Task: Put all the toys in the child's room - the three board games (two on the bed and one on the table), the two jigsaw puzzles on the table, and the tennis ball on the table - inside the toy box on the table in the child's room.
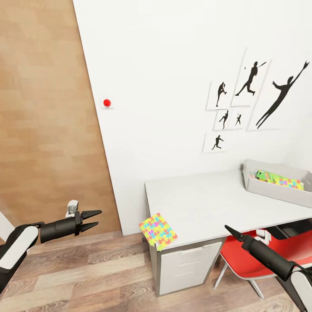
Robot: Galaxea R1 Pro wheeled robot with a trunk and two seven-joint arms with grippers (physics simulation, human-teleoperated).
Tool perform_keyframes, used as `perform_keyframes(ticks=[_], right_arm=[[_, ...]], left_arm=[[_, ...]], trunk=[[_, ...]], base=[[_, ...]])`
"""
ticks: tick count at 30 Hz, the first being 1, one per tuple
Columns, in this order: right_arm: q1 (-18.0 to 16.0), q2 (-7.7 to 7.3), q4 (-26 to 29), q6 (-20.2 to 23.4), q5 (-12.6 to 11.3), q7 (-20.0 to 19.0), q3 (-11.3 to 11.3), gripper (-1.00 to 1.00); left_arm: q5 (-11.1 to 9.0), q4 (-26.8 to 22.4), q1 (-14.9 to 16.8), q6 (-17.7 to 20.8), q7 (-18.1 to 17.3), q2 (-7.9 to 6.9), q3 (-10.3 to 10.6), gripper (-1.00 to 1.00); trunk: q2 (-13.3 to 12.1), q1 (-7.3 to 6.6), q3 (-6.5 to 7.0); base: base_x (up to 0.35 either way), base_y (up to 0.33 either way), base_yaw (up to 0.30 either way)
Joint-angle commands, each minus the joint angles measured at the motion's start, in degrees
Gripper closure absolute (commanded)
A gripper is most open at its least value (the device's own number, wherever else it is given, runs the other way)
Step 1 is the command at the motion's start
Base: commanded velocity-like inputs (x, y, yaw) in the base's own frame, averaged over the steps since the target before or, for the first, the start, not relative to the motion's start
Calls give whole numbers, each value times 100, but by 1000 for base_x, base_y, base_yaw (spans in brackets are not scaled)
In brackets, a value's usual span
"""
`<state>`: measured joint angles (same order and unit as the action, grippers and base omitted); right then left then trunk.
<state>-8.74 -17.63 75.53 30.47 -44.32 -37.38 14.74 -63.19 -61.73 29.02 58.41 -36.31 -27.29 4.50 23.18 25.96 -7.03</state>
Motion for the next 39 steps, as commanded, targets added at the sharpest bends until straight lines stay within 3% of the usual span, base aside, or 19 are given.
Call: perform_keyframes(ticks=[1,3,6,11,19,21,25,30,34,39], right_arm=[[-5,-18,32,72,-56,-9,16,-100],[-5,-57,106,199,-76,-38,64,-100],[-5,-94,521,914,-88,-118,437,-100],[-5,-118,730,1280,-87,-253,870,-100],[-1,-135,916,1412,-46,-921,980,-100],[2,-140,1093,1688,-49,-1033,1002,-100],[4,-105,1342,2296,-34,-1101,1213,-100],[77,-91,1378,2508,-26,-1149,1517,-100],[223,-83,1389,2513,-40,-1169,1657,-100],[271,-71,1394,2492,-33,-1197,1700,-100]], left_arm=[[8,3,7,13,-27,-5,8,-100],[8,3,7,13,-25,-5,5,-100],[13,3,7,-29,29,1,6,-100],[126,206,7,-212,151,8,-17,-100],[330,1033,53,-916,175,236,-20,-100],[493,1123,64,-1014,180,385,-19,-100],[1027,1203,74,-1290,184,791,-25,-100],[1719,1262,77,-1538,193,1250,-40,-100],[1871,1426,77,-1582,201,1460,-44,-100],[1912,1495,77,-1588,200,1561,-45,-100]], trunk=[[54,26,-31],[135,70,-67],[255,136,-121],[456,246,-210],[776,421,-354],[857,465,-390],[1017,553,-462],[1218,663,-552],[1378,751,-623],[1579,861,-707]], base=[[0,0,-1],[0,0,-1],[0,0,0],[0,0,0],[0,0,0],[0,0,0],[0,0,0],[0,0,0],[0,0,0],[0,0,0]])
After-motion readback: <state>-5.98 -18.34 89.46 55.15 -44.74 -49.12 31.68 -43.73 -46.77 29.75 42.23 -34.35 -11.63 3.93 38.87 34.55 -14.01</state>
